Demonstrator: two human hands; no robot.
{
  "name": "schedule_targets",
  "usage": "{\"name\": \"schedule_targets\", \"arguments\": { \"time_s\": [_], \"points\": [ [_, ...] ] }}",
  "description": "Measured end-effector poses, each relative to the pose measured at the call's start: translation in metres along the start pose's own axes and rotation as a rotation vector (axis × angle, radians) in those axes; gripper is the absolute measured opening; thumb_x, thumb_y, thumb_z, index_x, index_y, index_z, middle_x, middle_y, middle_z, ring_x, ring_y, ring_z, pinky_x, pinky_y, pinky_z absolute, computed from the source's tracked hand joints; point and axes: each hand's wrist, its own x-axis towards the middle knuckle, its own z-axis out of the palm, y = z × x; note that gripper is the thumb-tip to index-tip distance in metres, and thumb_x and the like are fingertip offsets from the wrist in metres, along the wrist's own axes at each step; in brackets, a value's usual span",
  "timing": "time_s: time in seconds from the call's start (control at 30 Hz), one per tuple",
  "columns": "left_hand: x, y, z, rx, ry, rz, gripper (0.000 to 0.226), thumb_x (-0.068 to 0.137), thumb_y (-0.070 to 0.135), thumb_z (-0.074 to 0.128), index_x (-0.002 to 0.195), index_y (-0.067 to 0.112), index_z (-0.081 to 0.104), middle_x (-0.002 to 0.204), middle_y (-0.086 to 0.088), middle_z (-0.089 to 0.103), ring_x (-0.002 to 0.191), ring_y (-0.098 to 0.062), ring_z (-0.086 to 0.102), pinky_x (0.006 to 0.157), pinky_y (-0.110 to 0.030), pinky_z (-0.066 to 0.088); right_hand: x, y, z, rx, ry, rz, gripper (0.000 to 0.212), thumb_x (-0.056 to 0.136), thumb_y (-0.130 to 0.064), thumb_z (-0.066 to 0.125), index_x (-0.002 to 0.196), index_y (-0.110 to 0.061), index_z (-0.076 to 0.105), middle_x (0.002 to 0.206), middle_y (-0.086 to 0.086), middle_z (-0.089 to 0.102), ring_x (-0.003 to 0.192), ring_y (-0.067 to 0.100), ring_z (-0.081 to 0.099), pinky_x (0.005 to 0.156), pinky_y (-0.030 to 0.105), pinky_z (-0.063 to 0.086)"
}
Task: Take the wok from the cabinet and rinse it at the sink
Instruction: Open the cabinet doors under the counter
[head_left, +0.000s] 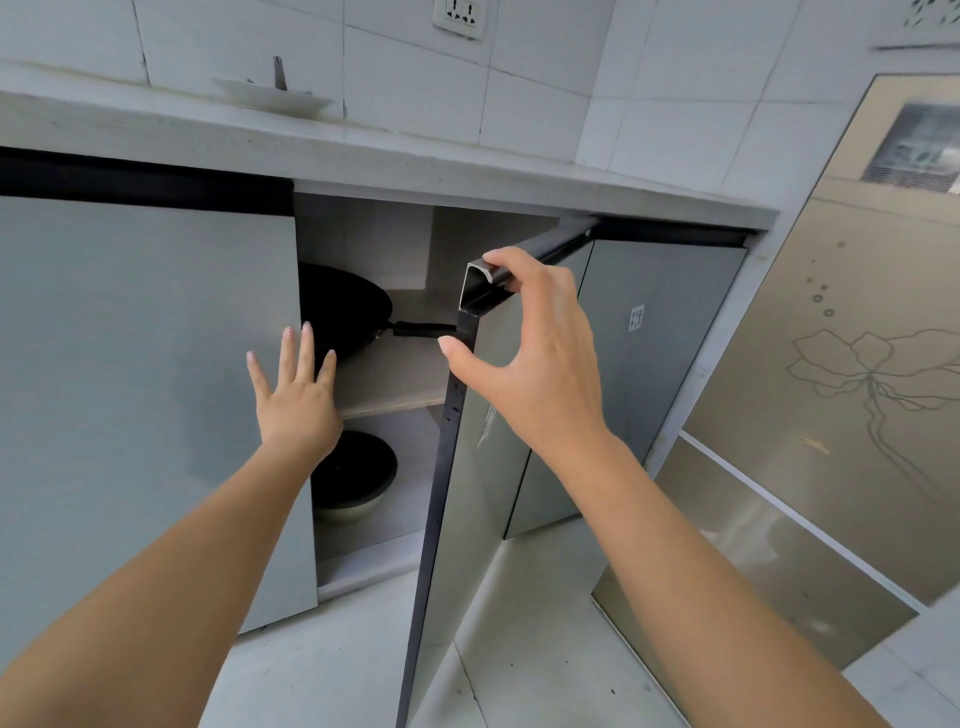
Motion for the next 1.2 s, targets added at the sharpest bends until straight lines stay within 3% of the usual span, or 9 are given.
{"name": "schedule_targets", "arguments": {
  "time_s": [0.13, 0.3, 0.47, 0.6, 0.7, 0.9, 0.97, 1.1, 1.2],
  "points": [
    [-0.001, -0.003, -0.001, 0.008, 0.009, 0.006, 0.070, 0.091, 0.020, 0.041, 0.152, 0.021, 0.007, 0.157, -0.010, -0.022, 0.144, -0.027, -0.023, 0.113, -0.059, -0.006, -0.009, -0.001, -0.003, 0.016, 0.084, 0.038, 0.055, 0.072, -0.034, 0.059, 0.121, -0.029, 0.036, 0.106, -0.004, 0.046, 0.097, 0.012, 0.049, 0.081, 0.033, 0.050],
    [-0.007, 0.012, -0.007, -0.063, -0.024, 0.005, 0.069, 0.092, 0.020, 0.038, 0.152, 0.022, 0.005, 0.158, -0.011, -0.018, 0.145, -0.025, -0.020, 0.113, -0.059, -0.005, -0.030, 0.019, -0.026, 0.100, 0.199, 0.083, 0.058, 0.071, -0.016, 0.058, 0.127, -0.015, 0.042, 0.115, -0.001, 0.047, 0.103, 0.002, 0.045, 0.085, 0.001, 0.037],
    [-0.019, 0.051, -0.007, -0.273, -0.033, 0.158, 0.071, 0.092, 0.024, 0.045, 0.152, 0.026, 0.008, 0.159, -0.006, -0.011, 0.147, -0.023, -0.014, 0.116, -0.054, -0.001, -0.045, 0.037, -0.053, 0.102, 0.276, 0.123, 0.057, 0.075, -0.013, 0.053, 0.130, -0.004, 0.043, 0.119, -0.006, 0.047, 0.108, 0.004, 0.050, 0.095, 0.008, 0.039],
    [-0.031, 0.099, -0.014, -0.381, -0.058, 0.351, 0.070, 0.094, 0.024, 0.044, 0.152, 0.028, 0.005, 0.160, -0.003, -0.005, 0.147, -0.020, -0.010, 0.117, -0.051, 0.002, -0.055, 0.052, -0.075, 0.044, 0.291, 0.126, 0.055, 0.081, -0.012, 0.051, 0.135, -0.002, 0.040, 0.122, -0.027, 0.037, 0.113, -0.020, 0.038, 0.100, 0.005, 0.033],
    [-0.042, 0.135, -0.019, -0.444, -0.093, 0.498, 0.069, 0.095, 0.025, 0.041, 0.151, 0.029, 0.001, 0.161, 0.003, -0.002, 0.148, -0.017, -0.008, 0.117, -0.048, 0.001, -0.063, 0.066, -0.090, 0.004, 0.312, 0.169, 0.055, 0.084, -0.004, 0.053, 0.137, -0.003, 0.038, 0.123, -0.030, 0.034, 0.115, -0.024, 0.035, 0.100, 0.002, 0.028],
    [-0.069, 0.196, -0.027, -0.555, -0.166, 0.749, 0.075, 0.094, 0.016, 0.042, 0.150, 0.032, -0.004, 0.160, 0.008, 0.003, 0.147, -0.014, -0.006, 0.117, -0.045, -0.003, -0.072, 0.085, -0.114, -0.033, 0.345, 0.279, 0.057, 0.088, -0.006, 0.046, 0.143, -0.007, 0.030, 0.128, -0.019, 0.039, 0.119, -0.011, 0.038, 0.105, 0.017, 0.034],
    [-0.074, 0.210, -0.028, -0.573, -0.169, 0.774, 0.075, 0.093, 0.014, 0.042, 0.150, 0.033, -0.004, 0.160, 0.008, 0.003, 0.147, -0.014, -0.007, 0.117, -0.044, -0.003, -0.073, 0.090, -0.119, -0.049, 0.339, 0.304, 0.058, 0.090, -0.006, 0.045, 0.145, -0.006, 0.027, 0.130, -0.021, 0.036, 0.121, -0.007, 0.035, 0.105, 0.009, 0.029],
    [-0.082, 0.231, -0.025, -0.565, -0.182, 0.825, 0.077, 0.093, 0.016, 0.043, 0.150, 0.035, -0.005, 0.160, 0.006, 0.000, 0.147, -0.014, -0.010, 0.117, -0.044, -0.005, -0.079, 0.096, -0.124, -0.151, 0.322, 0.328, 0.060, 0.095, -0.003, 0.041, 0.148, 0.000, 0.013, 0.146, 0.010, 0.036, 0.129, 0.001, 0.028, 0.097, -0.008, 0.014],
    [-0.086, 0.240, -0.024, -0.578, -0.193, 0.827, 0.076, 0.094, 0.016, 0.042, 0.150, 0.034, -0.005, 0.160, 0.005, -0.001, 0.147, -0.015, -0.010, 0.117, -0.045, -0.005, -0.080, 0.095, -0.125, -0.173, 0.324, 0.392, 0.060, 0.098, -0.002, 0.038, 0.149, -0.002, 0.005, 0.150, 0.016, 0.031, 0.129, 0.004, 0.023, 0.089, -0.014, 0.012]
  ]
}}
